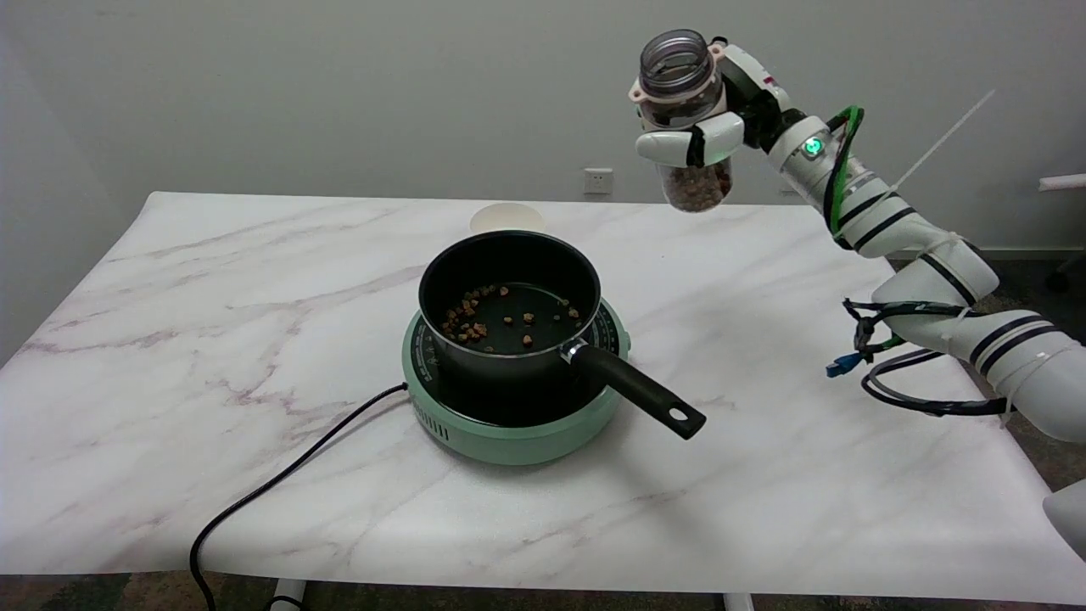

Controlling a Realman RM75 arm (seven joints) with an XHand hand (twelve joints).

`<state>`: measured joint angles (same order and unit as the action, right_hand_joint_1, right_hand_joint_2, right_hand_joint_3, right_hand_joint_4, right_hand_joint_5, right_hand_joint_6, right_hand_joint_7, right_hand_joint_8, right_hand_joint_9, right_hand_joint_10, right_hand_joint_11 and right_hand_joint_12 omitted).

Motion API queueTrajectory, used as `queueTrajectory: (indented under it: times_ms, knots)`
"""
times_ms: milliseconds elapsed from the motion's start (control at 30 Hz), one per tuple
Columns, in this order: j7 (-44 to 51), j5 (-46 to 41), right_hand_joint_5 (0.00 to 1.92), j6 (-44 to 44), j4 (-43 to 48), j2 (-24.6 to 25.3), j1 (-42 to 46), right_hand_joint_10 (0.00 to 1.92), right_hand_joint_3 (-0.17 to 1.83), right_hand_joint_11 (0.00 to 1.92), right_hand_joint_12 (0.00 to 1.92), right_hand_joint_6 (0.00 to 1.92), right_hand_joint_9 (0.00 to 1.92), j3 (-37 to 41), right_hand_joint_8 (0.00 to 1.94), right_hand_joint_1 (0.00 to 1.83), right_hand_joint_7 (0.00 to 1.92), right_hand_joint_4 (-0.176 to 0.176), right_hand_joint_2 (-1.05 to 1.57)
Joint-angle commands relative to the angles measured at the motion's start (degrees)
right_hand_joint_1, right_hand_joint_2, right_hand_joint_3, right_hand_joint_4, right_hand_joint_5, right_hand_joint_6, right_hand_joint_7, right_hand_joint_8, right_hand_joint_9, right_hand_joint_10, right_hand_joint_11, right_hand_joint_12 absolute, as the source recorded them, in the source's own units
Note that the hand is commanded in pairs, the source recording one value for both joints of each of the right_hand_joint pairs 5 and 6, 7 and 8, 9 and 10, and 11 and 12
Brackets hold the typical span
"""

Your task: Pour the contents of the bottle into the soup pot.

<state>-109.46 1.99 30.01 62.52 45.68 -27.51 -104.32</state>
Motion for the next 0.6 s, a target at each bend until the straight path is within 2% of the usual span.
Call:
queueTrajectory:
  times_ms: [33,600]
  knots:
    - [0.14,4.61,1.92,-4.70,9.59,-0.40,-1.73,1.54,0.73,1.30,1.30,1.92,1.54,-4.46,1.92,1.47,1.92,0.000,1.30]
    - [0.22,12.67,1.92,-9.02,18.07,-0.80,2.76,1.54,0.74,1.30,1.30,1.92,1.54,-2.86,1.92,1.48,1.92,0.000,1.28]
